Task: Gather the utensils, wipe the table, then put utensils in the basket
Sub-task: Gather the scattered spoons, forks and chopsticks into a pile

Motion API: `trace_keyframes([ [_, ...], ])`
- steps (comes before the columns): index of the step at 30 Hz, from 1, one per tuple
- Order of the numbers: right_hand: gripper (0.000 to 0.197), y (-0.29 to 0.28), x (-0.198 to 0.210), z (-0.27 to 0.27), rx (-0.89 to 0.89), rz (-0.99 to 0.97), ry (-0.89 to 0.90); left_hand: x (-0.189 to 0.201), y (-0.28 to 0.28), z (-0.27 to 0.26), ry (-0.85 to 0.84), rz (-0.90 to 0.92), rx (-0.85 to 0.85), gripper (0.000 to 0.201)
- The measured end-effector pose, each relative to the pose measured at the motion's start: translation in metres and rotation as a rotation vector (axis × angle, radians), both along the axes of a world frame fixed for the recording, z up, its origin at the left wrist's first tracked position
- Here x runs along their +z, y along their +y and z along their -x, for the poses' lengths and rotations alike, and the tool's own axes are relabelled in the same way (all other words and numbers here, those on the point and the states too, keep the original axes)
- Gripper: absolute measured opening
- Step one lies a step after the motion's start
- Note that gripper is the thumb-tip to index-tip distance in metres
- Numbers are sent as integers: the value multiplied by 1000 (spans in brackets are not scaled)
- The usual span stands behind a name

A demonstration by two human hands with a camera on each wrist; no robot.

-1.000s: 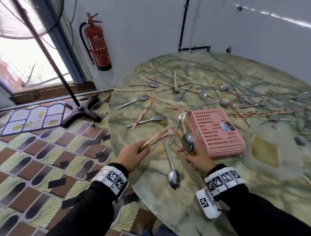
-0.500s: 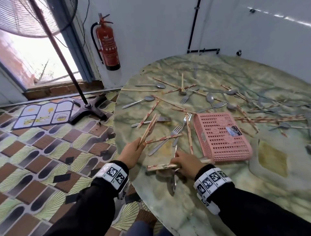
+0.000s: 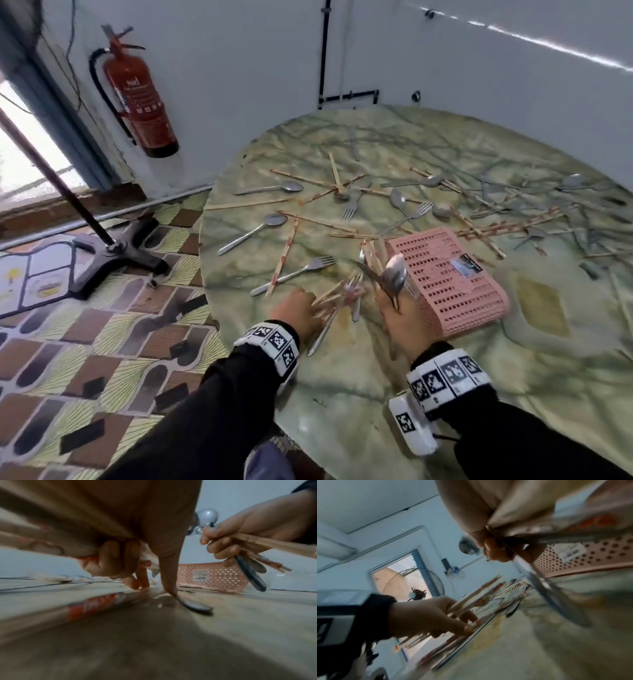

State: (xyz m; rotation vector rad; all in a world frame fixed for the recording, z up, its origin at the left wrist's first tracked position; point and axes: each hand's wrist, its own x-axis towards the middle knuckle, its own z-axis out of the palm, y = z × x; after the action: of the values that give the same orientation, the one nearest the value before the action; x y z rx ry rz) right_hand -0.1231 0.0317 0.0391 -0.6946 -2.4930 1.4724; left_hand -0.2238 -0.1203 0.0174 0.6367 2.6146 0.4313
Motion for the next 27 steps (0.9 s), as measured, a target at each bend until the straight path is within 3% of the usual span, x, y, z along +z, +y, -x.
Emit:
trace_keyframes([
  [7, 34, -8, -3, 13, -286, 60, -140, -6, 1, 20, -70, 60, -132, 26],
  [10, 29, -7, 3, 9, -357, 2, -201, -1, -2, 23, -143, -18, -85, 28],
  [14, 50, -1, -7, 11, -476, -86, -237, 8, -4, 25, -280, -193, -32, 22],
  [15, 53, 1, -10, 12, -471, -128, -278, 11, -2, 25, -313, -240, -4, 21],
  [18, 32, 2, -10, 19, -410, -246, -433, 10, 6, 25, -309, -302, 26, 26],
  [24, 32, 0, -12, 42, -262, -221, -556, -4, 16, 9, -214, -95, -30, 40],
  [27, 29, 5, -18, 45, -235, -254, -593, -1, 22, 10, -132, -2, -78, 32],
])
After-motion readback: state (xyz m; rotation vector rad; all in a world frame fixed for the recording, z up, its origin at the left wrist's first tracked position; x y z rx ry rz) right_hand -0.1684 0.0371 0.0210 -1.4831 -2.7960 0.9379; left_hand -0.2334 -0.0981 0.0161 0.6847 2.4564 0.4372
